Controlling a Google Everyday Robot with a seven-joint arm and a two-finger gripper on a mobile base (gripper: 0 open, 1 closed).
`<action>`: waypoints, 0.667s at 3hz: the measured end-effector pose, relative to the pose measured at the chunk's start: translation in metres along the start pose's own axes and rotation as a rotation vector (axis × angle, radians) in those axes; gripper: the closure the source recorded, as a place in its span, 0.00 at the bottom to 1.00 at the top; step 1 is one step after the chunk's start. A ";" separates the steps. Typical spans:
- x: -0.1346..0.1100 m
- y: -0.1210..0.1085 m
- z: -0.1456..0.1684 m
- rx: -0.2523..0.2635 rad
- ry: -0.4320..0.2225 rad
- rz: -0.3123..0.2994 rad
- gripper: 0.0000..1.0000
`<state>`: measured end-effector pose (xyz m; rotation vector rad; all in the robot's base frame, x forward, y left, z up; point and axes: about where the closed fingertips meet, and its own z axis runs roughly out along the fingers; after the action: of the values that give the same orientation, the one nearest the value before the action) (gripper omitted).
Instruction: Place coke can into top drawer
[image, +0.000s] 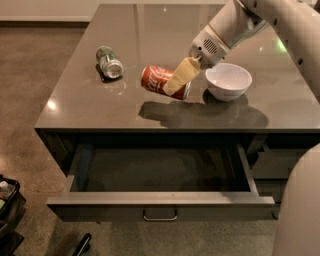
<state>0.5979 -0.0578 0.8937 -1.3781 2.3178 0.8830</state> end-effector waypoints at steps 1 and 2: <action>0.008 0.030 -0.021 0.044 -0.058 0.058 1.00; 0.044 0.077 -0.037 0.079 -0.098 0.175 1.00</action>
Offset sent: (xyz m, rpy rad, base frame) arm -0.1876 -0.0475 -0.0251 -0.0204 0.2251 -0.3342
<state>0.5116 -0.0847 0.9257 -1.0891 2.3971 0.8770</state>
